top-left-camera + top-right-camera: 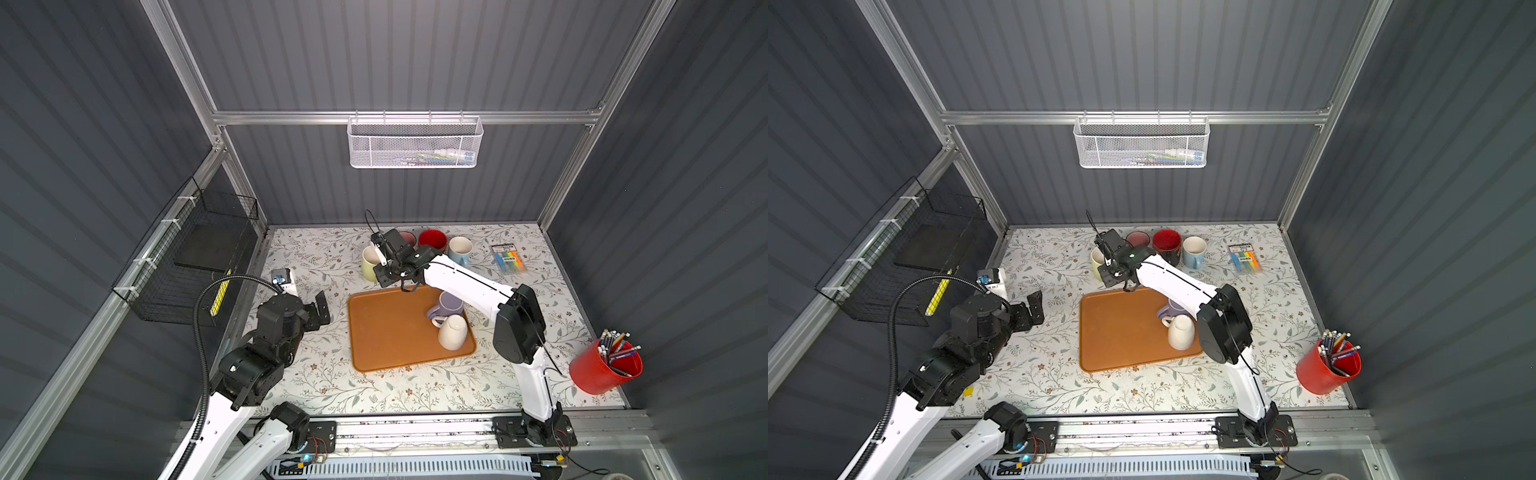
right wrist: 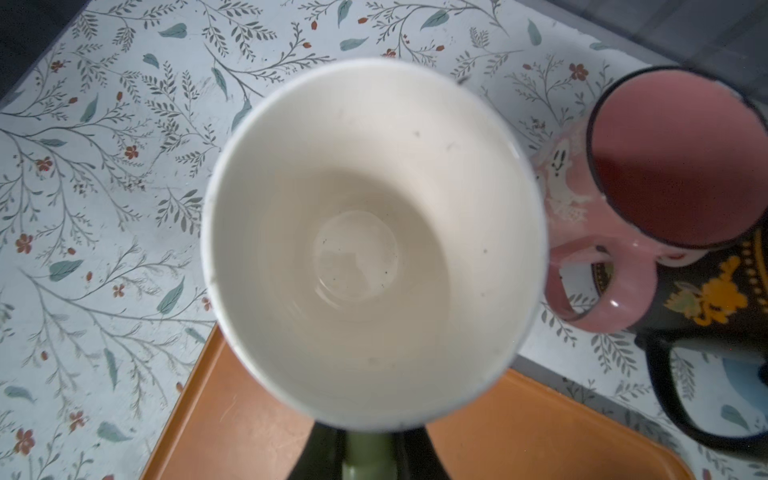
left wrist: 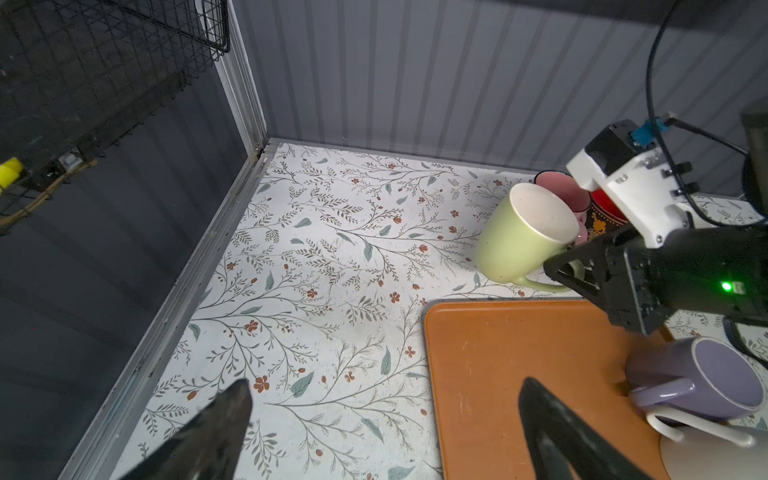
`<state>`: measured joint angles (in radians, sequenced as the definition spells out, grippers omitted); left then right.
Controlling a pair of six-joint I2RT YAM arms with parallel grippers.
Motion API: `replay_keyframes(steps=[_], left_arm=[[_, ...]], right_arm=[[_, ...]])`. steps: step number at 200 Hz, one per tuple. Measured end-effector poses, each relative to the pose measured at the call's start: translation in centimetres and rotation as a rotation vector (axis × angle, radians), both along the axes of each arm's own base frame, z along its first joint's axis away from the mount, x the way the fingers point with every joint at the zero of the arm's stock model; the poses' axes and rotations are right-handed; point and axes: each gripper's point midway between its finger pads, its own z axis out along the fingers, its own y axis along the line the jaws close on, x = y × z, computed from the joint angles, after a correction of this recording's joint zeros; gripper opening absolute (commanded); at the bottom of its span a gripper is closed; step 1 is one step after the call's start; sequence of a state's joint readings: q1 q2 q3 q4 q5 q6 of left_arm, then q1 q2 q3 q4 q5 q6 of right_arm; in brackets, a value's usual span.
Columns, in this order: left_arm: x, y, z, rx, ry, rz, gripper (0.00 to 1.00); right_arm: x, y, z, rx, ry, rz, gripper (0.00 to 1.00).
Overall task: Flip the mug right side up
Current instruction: 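Carry the mug beside the pink mug with right gripper while left withdraws, then set the light green mug down beside the pink mug and open the right gripper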
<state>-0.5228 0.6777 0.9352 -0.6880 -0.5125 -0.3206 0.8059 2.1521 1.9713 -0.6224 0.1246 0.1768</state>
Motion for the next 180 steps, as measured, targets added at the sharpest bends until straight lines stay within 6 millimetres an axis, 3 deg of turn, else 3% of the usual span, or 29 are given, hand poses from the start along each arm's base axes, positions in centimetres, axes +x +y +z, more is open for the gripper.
replay_keyframes(steps=[57,120,180], left_arm=[[-0.4,-0.5,-2.5,0.005,0.048,-0.033,1.00],[-0.4,-0.9,-3.0,-0.005,0.058,-0.055,1.00],[-0.3,-1.1,-2.9,-0.009,0.054,-0.059,1.00]], right_arm=[[3.4,1.0,-0.9,-0.062,-0.072,-0.050,0.00],[5.7,0.7,-3.5,-0.122,-0.086,-0.103,0.00],[7.5,-0.9,-4.5,-0.138,-0.079,-0.144,0.00]])
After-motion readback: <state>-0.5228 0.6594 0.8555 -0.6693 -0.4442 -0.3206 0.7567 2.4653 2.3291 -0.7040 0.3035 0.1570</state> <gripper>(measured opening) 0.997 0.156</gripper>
